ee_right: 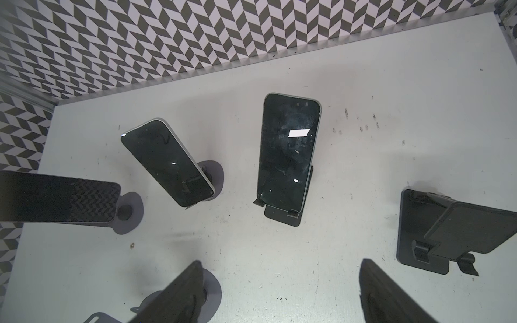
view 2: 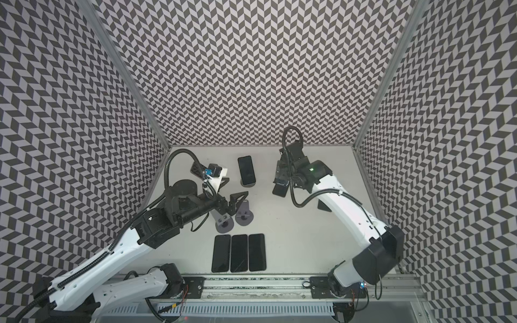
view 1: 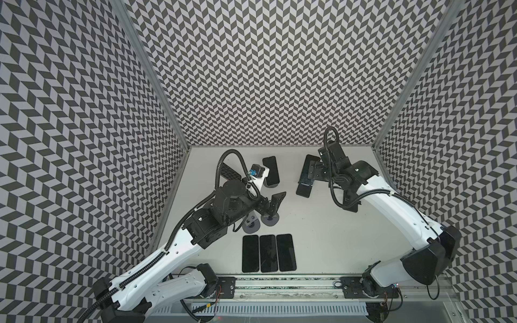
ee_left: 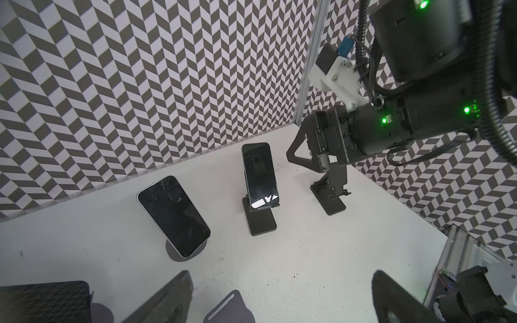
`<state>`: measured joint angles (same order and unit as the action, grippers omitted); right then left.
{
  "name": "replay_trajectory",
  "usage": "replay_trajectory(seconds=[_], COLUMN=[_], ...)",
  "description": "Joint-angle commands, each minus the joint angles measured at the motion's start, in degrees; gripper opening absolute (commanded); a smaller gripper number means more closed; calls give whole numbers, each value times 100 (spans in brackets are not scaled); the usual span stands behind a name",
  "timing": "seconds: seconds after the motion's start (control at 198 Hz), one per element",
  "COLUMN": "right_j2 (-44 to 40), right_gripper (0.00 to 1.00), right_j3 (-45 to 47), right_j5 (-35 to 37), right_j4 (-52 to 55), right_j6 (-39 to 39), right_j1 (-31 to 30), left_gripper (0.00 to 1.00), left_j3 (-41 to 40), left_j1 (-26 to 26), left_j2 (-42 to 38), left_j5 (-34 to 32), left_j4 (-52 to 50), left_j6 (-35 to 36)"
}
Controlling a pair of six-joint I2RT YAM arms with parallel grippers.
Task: Remove the phone from the phone stand
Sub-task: Move the phone stand to the middle-right of the table, then remove the phone from the phone stand.
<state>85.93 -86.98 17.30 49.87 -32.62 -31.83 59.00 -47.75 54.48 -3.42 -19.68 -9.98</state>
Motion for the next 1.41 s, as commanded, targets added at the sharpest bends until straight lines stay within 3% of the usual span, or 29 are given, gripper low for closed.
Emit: replay_trajectory(seconds=[0.0, 0.303, 0.525, 0.676, 0.857, 1.039, 1.407], right_j2=[189, 515, 573, 689, 856, 1340, 2347], right_gripper=[85, 86, 86, 86, 86, 86, 89], right_j3=[-165, -545, -327, -271, -386, -1073, -2156], right_j5=[287, 933, 1008, 861, 617, 569, 693], right_j4=[-289, -953, -1226, -1242, -1329, -802, -67], right_j6=[-144, 394, 548, 520, 337, 136, -266], right_j1=[-25, -18, -8, -8, -10, 2, 61], left_gripper=[100, 100, 100, 100, 100, 100, 100], left_j3=[-72, 106, 775, 779, 584, 758, 255], left_j1=[77, 212, 218, 248, 386, 613, 1204], left_j2=[53, 898, 1480, 1544, 1737, 2009, 1648], left_j5=[-331, -536, -1014, -1036, -420, 454, 1802], left_j4=[438, 1319, 964, 1207, 1658, 1562, 1865], left_j6=[-45, -430, -514, -45, 1067, 1899, 2255])
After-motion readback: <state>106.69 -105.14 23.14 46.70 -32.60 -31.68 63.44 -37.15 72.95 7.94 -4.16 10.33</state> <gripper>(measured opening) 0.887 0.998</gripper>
